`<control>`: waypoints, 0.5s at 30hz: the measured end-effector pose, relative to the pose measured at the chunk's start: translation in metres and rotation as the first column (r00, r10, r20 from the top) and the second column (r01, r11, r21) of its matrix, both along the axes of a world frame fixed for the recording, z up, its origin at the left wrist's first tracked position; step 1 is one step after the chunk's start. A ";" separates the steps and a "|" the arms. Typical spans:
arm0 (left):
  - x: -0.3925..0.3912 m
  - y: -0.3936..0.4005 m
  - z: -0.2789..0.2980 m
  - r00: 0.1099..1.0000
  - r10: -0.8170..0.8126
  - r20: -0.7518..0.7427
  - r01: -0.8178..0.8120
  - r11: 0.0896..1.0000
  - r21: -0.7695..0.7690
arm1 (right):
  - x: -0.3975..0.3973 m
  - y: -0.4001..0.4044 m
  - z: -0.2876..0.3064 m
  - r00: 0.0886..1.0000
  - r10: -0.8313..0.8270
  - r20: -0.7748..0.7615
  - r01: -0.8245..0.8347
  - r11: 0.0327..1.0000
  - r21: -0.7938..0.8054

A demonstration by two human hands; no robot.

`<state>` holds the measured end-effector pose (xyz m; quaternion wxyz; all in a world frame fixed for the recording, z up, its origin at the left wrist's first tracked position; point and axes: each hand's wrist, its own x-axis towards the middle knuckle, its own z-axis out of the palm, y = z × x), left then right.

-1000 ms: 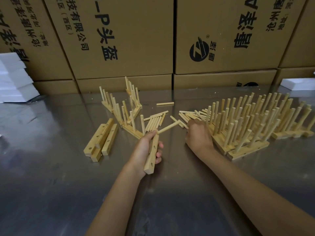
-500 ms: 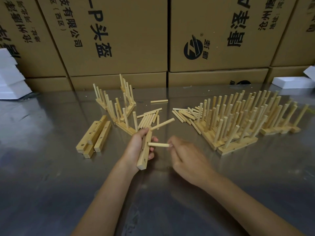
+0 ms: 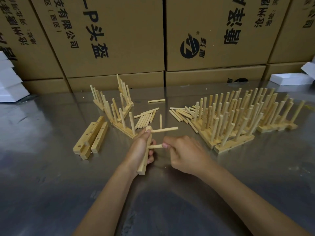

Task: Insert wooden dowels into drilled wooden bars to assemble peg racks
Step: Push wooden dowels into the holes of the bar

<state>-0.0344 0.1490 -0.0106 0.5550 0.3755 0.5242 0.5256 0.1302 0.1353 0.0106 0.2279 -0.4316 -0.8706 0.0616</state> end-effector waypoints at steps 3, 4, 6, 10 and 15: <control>-0.001 -0.001 0.002 1.000 -0.002 -0.003 0.002 1.000 -0.009 | -0.004 0.004 0.008 0.990 0.001 -0.139 -0.020 0.991 -0.131; -0.001 -0.002 0.003 1.000 -0.012 0.011 0.012 1.000 -0.015 | -0.004 0.006 0.011 0.977 -0.002 -0.213 -0.039 0.981 -0.192; 0.002 -0.004 0.006 0.998 -0.031 0.062 0.033 0.999 -0.025 | -0.002 0.010 0.017 0.915 -0.029 -0.403 -0.120 0.933 -0.338; 0.006 -0.002 0.013 0.987 0.042 0.154 -0.030 0.996 -0.082 | 0.013 0.015 0.019 0.829 -0.102 -0.550 -0.284 0.770 -0.572; -0.002 -0.005 0.016 0.938 0.028 0.346 -0.001 0.997 -0.079 | 0.012 0.050 -0.008 0.921 -0.243 -0.305 0.097 0.900 -0.425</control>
